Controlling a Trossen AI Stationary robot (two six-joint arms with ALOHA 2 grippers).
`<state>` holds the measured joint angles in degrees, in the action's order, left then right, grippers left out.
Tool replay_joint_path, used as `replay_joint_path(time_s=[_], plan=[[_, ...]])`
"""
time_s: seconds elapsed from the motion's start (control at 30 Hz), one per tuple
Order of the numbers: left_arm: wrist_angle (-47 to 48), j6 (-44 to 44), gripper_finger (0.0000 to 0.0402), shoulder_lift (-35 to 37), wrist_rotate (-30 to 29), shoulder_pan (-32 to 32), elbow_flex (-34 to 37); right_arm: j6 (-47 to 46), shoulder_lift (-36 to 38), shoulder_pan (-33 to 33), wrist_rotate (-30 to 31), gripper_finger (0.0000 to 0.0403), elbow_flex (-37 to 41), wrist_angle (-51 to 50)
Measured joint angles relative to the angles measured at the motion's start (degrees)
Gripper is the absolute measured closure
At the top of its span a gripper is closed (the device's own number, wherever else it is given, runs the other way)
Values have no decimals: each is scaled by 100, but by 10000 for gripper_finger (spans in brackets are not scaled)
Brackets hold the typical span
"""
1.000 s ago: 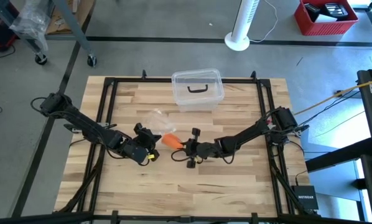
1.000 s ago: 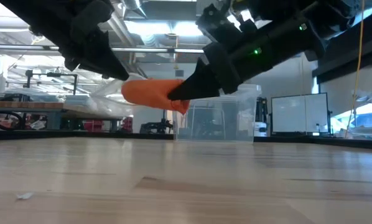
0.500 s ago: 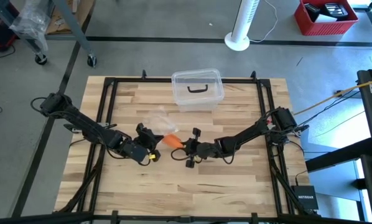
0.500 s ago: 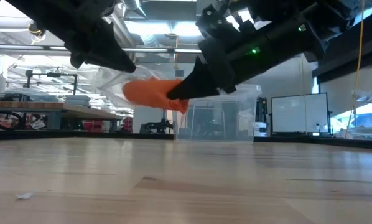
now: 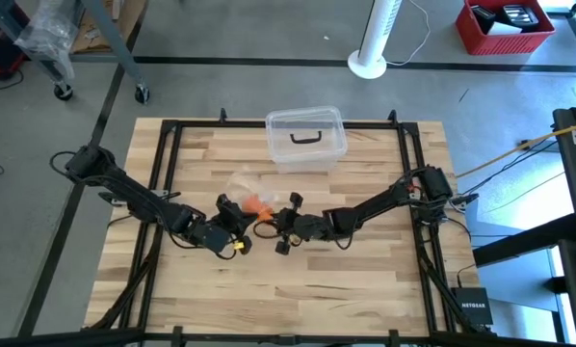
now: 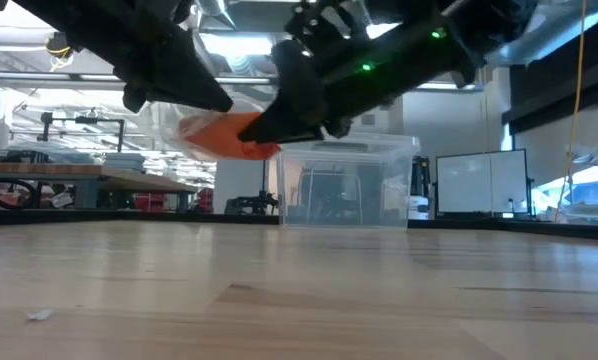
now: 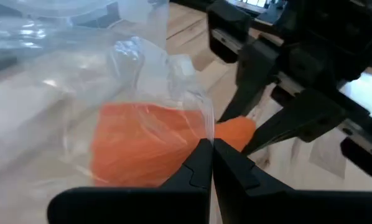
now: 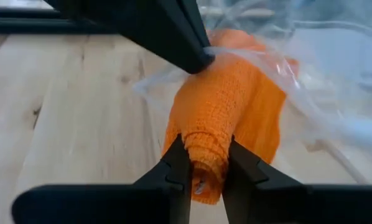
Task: Roll bandage
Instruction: Put the rolled orange bandage into the transparent zip bag, then close the transparent zip bag
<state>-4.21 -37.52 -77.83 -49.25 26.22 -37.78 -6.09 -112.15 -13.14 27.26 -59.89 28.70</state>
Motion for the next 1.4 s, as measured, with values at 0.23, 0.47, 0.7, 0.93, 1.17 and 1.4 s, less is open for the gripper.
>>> replay_joint_path(time_s=[0.23,0.47,0.7,0.93,1.17,1.4], plan=[[-448,-2,401,-262,67,30,0,303,-66,8,-502,343,-835,-1509],[-1198,659,401,-429,264,137,-2,969,-75,-8,273,343,-1415,-2266],[-1466,1423,401,-403,317,358,-2,1051,-52,10,367,317,-1455,-2041],[-1302,1290,401,-403,296,307,-2,735,-47,13,-180,191,-1453,-2400],[-1295,1054,401,-339,136,297,-2,486,152,-227,-501,112,-1657,-3246],[-1309,1013,401,-303,41,288,-2,491,529,-379,-287,100,-2007,-3946]])
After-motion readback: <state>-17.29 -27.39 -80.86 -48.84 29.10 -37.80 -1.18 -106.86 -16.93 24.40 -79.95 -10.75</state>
